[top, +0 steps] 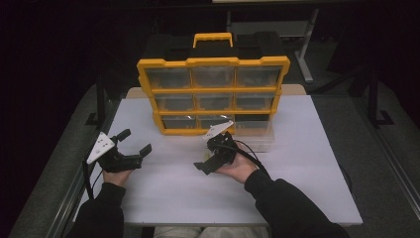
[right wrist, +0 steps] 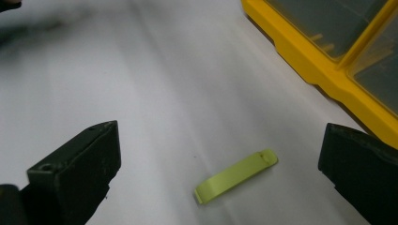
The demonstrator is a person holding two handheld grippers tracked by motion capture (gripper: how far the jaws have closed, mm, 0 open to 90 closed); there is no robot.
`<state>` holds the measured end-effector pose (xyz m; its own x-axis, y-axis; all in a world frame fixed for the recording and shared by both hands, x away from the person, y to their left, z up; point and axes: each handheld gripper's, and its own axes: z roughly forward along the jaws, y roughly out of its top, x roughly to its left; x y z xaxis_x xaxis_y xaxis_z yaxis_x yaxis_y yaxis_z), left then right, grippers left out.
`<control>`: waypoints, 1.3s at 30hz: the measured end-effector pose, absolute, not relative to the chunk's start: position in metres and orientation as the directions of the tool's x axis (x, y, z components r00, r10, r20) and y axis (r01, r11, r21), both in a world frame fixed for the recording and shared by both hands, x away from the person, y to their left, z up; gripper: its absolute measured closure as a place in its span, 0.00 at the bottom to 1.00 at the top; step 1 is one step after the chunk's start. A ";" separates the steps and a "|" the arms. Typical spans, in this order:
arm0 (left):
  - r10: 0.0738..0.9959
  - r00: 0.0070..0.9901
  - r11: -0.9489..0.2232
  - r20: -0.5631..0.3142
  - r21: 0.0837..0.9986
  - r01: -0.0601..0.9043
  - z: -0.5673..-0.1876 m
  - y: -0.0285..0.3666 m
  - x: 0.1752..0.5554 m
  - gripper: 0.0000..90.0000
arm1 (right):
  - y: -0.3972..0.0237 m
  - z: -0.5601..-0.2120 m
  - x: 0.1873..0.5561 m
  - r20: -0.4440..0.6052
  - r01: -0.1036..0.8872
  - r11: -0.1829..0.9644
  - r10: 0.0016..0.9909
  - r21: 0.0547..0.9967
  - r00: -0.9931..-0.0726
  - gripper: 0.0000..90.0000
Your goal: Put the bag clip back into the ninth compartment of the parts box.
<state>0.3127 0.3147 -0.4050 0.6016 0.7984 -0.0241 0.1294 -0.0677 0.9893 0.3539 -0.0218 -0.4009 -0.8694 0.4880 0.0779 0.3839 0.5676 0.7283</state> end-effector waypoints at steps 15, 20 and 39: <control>0.797 0.604 -0.069 -0.024 0.989 0.130 -0.405 0.314 0.313 0.00 | -0.014 -0.419 0.356 0.073 0.436 0.627 0.518 0.645 -0.852 0.00; 0.797 0.604 -0.067 -0.026 0.989 0.131 -0.405 0.314 0.313 0.00 | -0.013 -0.427 0.362 0.102 0.495 0.621 0.557 0.607 -0.824 0.00; 0.798 0.602 -0.069 -0.026 0.989 0.133 -0.406 0.313 0.313 0.00 | -0.014 -0.434 0.367 0.150 0.576 0.591 0.613 0.564 -0.776 0.31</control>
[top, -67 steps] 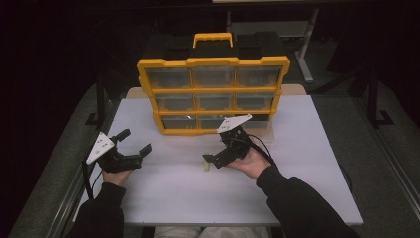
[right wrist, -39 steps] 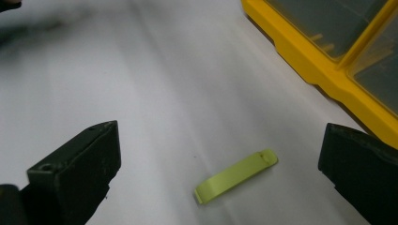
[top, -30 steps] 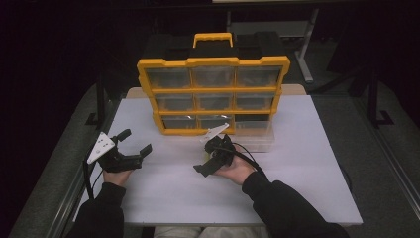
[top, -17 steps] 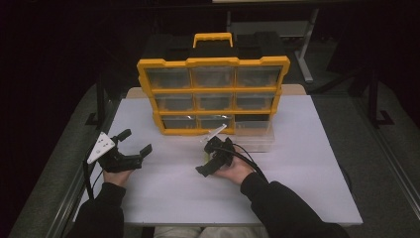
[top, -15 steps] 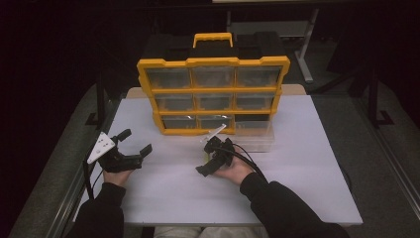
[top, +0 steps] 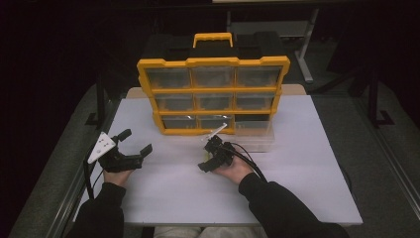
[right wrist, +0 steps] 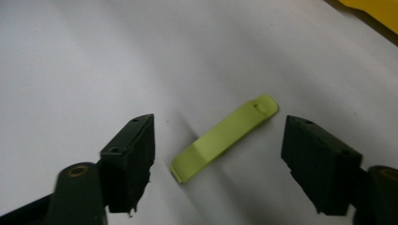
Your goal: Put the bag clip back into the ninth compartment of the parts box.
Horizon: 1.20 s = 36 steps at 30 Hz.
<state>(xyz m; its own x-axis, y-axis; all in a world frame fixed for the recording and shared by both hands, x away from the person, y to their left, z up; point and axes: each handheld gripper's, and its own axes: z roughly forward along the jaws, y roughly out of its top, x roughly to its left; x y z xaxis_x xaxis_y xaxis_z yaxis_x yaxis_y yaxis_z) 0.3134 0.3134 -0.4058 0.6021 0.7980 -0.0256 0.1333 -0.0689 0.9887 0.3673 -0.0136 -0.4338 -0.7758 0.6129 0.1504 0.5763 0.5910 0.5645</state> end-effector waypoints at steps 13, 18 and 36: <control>0.796 0.605 -0.069 -0.025 0.989 0.132 -0.406 0.313 0.314 0.00 | -0.013 -0.432 0.366 0.124 0.580 0.589 0.633 0.563 -0.764 0.85; 0.797 0.604 -0.070 -0.025 0.989 0.133 -0.406 0.313 0.314 0.00 | -0.013 -0.430 0.364 0.112 0.568 0.592 0.629 0.572 -0.769 0.86; 0.796 0.604 -0.074 -0.022 0.988 0.134 -0.406 0.313 0.314 0.00 | -0.018 -0.421 0.361 0.156 0.574 0.584 0.610 0.574 -0.777 0.86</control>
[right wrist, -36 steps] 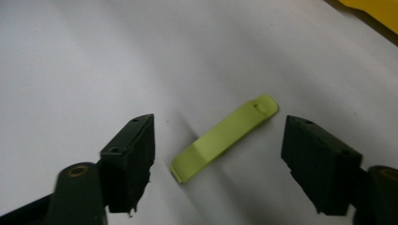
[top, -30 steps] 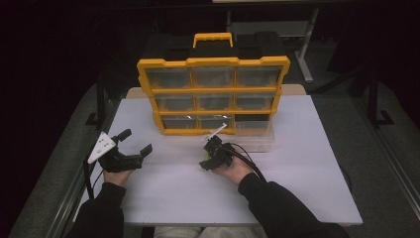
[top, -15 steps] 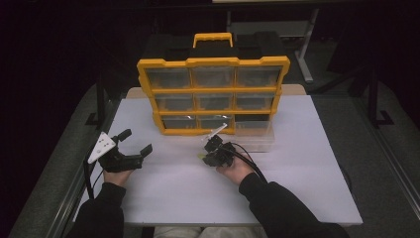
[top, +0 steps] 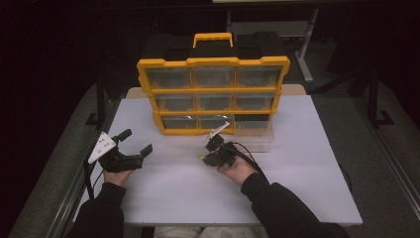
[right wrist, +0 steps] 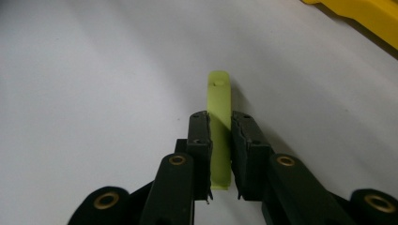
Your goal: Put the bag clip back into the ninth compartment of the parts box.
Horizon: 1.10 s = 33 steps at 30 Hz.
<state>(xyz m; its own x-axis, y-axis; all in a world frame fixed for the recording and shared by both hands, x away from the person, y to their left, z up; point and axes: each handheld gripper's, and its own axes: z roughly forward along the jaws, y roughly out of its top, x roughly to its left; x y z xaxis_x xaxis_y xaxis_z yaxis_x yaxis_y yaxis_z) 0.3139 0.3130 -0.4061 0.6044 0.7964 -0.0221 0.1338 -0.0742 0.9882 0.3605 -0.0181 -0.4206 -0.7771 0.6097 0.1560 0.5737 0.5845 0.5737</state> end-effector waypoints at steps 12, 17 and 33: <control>0.792 0.610 -0.073 -0.023 0.989 0.132 -0.406 0.313 0.314 0.00 | -0.029 -0.408 0.360 0.202 0.577 0.551 0.594 0.603 -0.779 0.86; 0.792 0.611 -0.075 -0.022 0.988 0.133 -0.406 0.312 0.314 0.00 | -0.035 -0.402 0.359 0.218 0.572 0.538 0.582 0.619 -0.783 0.86; 0.792 0.610 -0.076 -0.023 0.988 0.135 -0.406 0.313 0.314 0.00 | -0.046 -0.378 0.356 0.259 0.565 0.543 0.538 0.621 -0.802 0.86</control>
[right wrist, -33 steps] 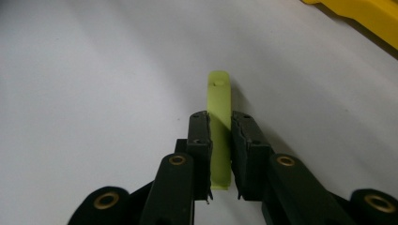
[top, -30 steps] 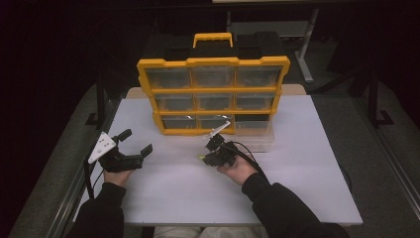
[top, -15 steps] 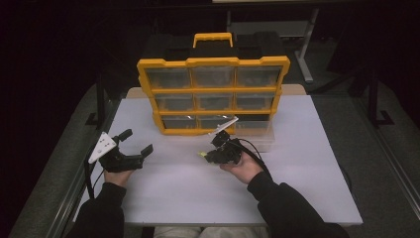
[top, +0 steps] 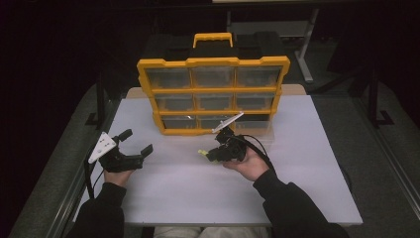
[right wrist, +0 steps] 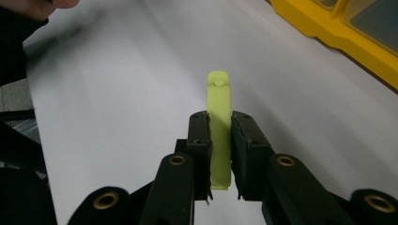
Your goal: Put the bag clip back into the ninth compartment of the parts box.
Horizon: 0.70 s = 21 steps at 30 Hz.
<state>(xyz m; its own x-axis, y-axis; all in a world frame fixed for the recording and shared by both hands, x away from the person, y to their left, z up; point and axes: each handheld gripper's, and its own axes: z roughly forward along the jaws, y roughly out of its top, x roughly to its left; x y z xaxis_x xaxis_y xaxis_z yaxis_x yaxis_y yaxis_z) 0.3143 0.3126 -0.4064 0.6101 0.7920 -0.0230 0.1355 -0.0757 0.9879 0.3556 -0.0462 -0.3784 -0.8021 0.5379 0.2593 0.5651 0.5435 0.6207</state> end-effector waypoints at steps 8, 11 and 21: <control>0.793 0.609 -0.072 -0.024 0.988 0.133 -0.406 0.312 0.314 0.00 | -0.052 -0.369 0.356 0.271 0.565 0.532 0.531 0.631 -0.803 0.86; 0.793 0.609 -0.069 -0.026 0.989 0.133 -0.406 0.313 0.314 0.00 | -0.056 -0.364 0.356 0.274 0.567 0.523 0.534 0.636 -0.800 0.86; 0.793 0.608 -0.064 -0.031 0.989 0.135 -0.406 0.313 0.315 0.00 | -0.070 -0.349 0.355 0.270 0.562 0.485 0.545 0.670 -0.793 0.86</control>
<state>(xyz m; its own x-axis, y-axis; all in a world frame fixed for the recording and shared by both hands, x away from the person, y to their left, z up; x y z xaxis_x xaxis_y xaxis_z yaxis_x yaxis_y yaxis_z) 0.3154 0.3135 -0.4064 0.6079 0.7934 -0.0313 0.1349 -0.0643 0.9888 0.3554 -0.0696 -0.3488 -0.7934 0.5454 0.2702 0.5616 0.4848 0.6705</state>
